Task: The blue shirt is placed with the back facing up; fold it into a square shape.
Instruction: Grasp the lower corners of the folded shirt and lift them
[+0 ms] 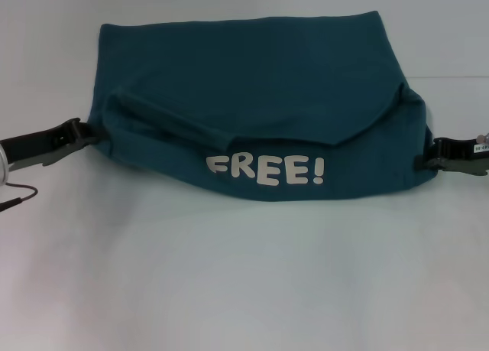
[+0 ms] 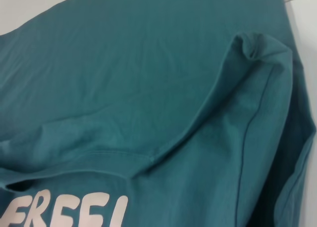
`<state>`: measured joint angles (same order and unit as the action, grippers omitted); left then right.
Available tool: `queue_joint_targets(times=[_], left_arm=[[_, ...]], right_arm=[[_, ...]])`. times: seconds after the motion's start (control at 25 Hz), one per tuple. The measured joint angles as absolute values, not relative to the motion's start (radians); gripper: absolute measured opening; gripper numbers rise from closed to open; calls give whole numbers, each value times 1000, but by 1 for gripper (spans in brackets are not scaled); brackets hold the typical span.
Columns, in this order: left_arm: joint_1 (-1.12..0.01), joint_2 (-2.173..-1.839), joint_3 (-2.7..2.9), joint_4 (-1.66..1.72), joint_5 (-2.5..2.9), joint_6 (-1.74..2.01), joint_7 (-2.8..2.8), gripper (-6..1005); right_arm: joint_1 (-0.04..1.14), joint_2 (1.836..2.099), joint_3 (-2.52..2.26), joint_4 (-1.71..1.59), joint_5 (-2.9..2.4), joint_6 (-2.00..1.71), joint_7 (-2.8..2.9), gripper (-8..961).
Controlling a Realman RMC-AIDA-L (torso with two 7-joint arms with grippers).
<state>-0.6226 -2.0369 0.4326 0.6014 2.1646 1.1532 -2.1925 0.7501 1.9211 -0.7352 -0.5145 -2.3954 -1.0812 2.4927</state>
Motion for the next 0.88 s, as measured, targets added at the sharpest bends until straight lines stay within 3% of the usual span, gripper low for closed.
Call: queue_joint_targets(times=[0.4,0.88], left_arm=[[-585,-2006,458,647,2193,1310,-2175,2],[-477,-2009,454,821,2360,1616,-2186,3]], right_arm=[[696,1912,-703,-691,-2394,-1365,2493,34],[596,1878,-640,-766,-2399,-1608,2469,34]])
